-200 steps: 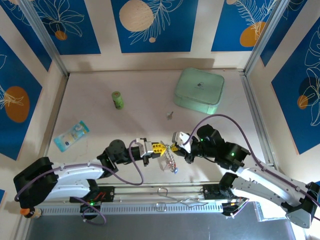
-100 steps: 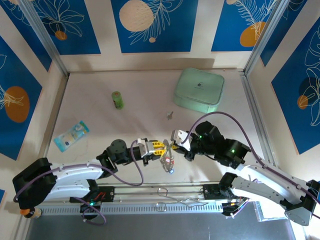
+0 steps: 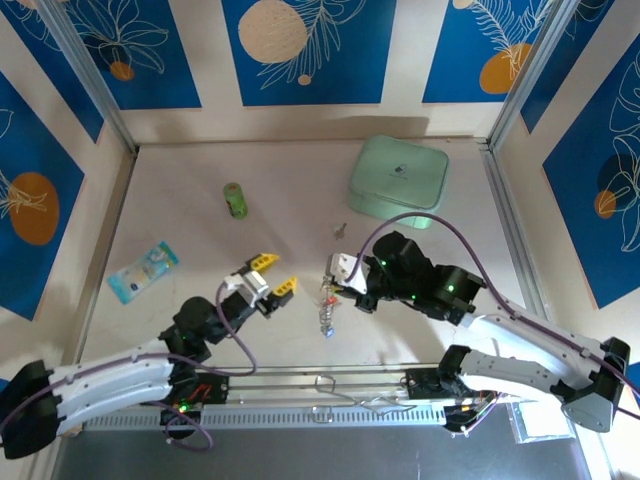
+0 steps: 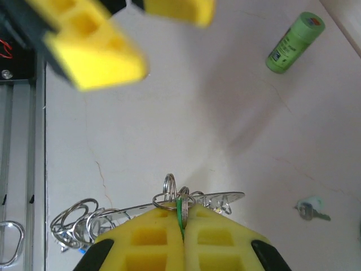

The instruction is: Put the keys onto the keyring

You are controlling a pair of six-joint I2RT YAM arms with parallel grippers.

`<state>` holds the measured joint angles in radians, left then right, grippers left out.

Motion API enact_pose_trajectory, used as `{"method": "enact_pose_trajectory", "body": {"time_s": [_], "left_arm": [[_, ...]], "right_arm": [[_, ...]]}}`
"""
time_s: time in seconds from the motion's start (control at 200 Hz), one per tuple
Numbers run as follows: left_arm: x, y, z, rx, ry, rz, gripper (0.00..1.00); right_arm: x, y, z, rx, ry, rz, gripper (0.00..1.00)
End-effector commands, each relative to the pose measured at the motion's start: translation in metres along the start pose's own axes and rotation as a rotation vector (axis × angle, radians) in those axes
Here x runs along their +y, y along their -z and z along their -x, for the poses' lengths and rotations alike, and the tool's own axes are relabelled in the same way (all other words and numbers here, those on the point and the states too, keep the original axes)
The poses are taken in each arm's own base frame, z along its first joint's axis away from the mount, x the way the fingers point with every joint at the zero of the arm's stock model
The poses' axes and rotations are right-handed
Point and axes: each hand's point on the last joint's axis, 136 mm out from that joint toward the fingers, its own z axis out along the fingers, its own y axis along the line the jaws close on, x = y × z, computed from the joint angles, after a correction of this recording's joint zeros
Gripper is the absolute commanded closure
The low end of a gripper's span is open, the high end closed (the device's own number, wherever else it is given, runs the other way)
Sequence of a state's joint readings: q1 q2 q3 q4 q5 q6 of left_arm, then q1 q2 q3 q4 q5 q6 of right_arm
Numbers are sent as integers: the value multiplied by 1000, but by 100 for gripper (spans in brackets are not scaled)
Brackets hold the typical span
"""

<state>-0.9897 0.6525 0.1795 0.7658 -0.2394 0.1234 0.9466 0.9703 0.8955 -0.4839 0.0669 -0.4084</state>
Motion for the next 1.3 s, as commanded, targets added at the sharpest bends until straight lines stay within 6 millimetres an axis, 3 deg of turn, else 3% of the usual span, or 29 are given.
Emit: {"method": "enact_pose_trajectory", "body": {"time_s": [0.0,0.105,0.245,0.335,0.405,0.52,0.61,0.8,1.105,1.295], "left_arm": [[77,31,-4,79,14,436,39],[108,64,9,61,32,603,37],[123,90,17,34,84,679,37],[125,95,17,43,93,685,37],[125,93,15,60,89,682,37],[123,88,11,83,82,677,36],[122,84,3,107,70,686,36],[118,73,-14,147,42,684,36],[114,61,-49,240,38,686,34],[116,47,-62,288,45,671,33]], "right_arm": [[-4,-4,50,-143,64,6,100],[-2,-24,80,-217,85,44,100],[-3,-57,116,-303,120,61,100],[-7,-77,120,-312,143,63,100],[-8,-92,111,-289,156,66,100],[-7,-105,74,-189,151,70,100],[-1,-112,22,-32,175,63,100],[6,-102,-69,245,166,71,100],[11,-66,-170,620,268,115,100],[6,-59,-194,736,291,113,97]]}}
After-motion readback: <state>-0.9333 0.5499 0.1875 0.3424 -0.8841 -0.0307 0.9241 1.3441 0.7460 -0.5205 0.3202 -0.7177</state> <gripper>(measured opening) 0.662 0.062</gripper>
